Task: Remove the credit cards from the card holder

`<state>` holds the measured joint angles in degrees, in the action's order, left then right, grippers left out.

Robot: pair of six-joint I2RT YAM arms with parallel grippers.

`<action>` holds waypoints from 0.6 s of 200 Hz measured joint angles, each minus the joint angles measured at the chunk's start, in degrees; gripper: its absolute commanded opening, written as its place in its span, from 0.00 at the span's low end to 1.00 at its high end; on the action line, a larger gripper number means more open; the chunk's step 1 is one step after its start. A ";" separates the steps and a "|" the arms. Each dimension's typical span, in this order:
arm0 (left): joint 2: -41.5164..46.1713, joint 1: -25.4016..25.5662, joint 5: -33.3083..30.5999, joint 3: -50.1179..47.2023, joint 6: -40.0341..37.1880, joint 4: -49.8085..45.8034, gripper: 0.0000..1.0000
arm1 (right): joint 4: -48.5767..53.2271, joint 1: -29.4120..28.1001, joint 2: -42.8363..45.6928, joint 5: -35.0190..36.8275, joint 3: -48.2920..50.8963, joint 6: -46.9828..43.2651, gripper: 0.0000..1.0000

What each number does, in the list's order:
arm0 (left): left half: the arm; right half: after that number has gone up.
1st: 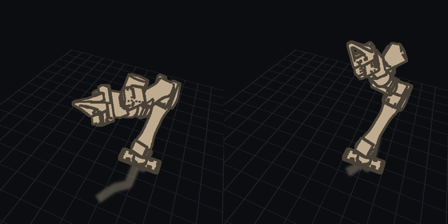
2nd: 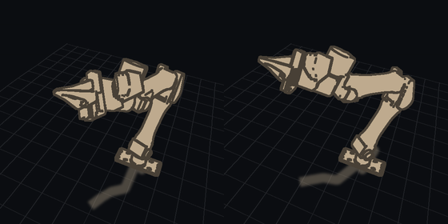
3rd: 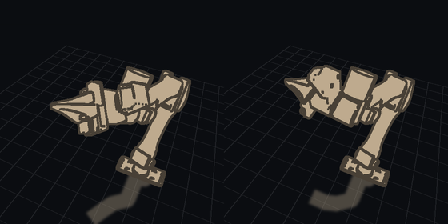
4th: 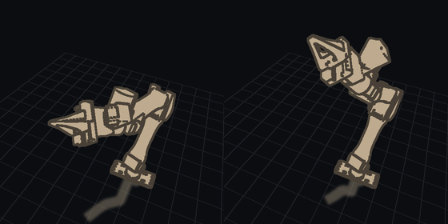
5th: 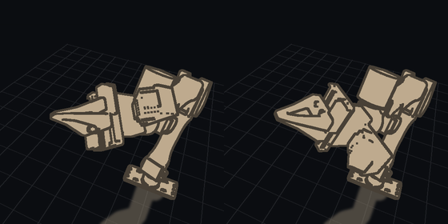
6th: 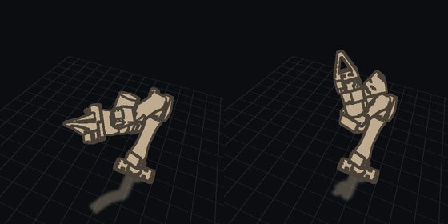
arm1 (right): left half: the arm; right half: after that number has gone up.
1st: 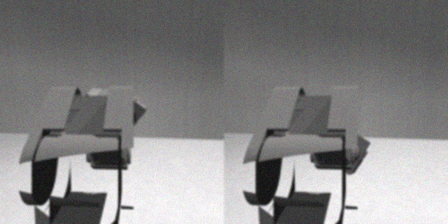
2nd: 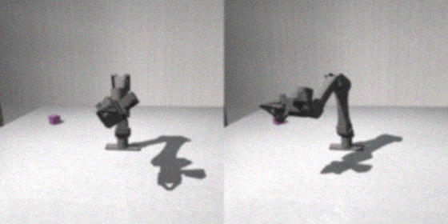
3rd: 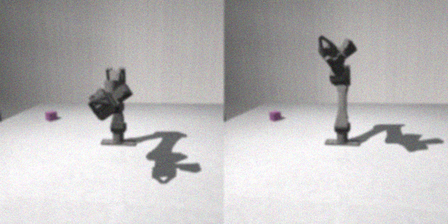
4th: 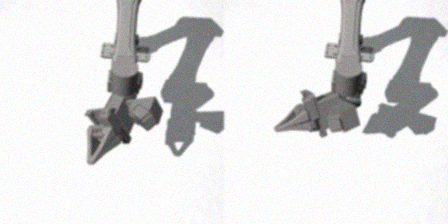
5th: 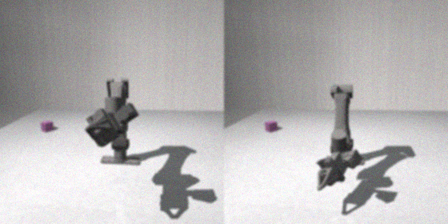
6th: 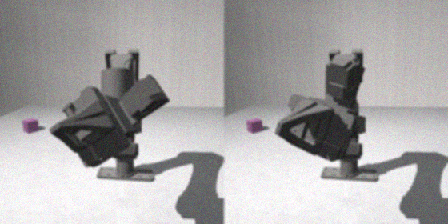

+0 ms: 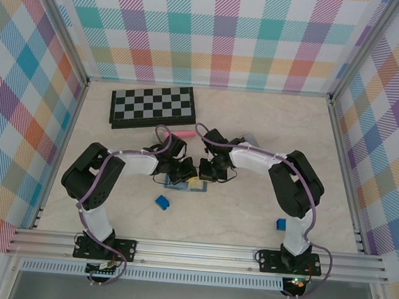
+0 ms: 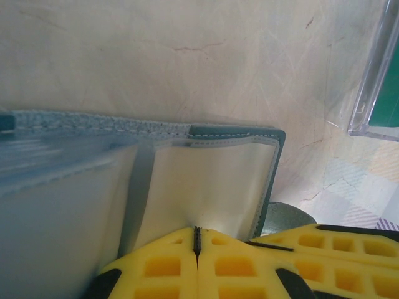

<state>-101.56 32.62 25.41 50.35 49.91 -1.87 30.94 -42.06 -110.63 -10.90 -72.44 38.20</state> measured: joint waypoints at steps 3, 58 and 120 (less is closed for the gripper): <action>0.00 0.00 0.00 0.09 0.00 -0.24 0.00 | 0.07 0.00 -0.15 0.11 -0.04 0.02 0.07; 2.36 -0.02 -0.09 3.61 -2.47 -8.63 0.22 | 1.51 0.00 -1.25 1.14 -1.14 -0.02 0.07; 14.05 -4.44 -5.64 6.12 -8.81 -22.03 0.49 | 2.23 0.00 -1.53 1.84 -1.77 -0.26 0.07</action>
<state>-87.50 28.18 19.77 56.47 41.10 -23.90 33.17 -42.06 -112.16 -9.06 -74.22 37.93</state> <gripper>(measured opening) 0.465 0.068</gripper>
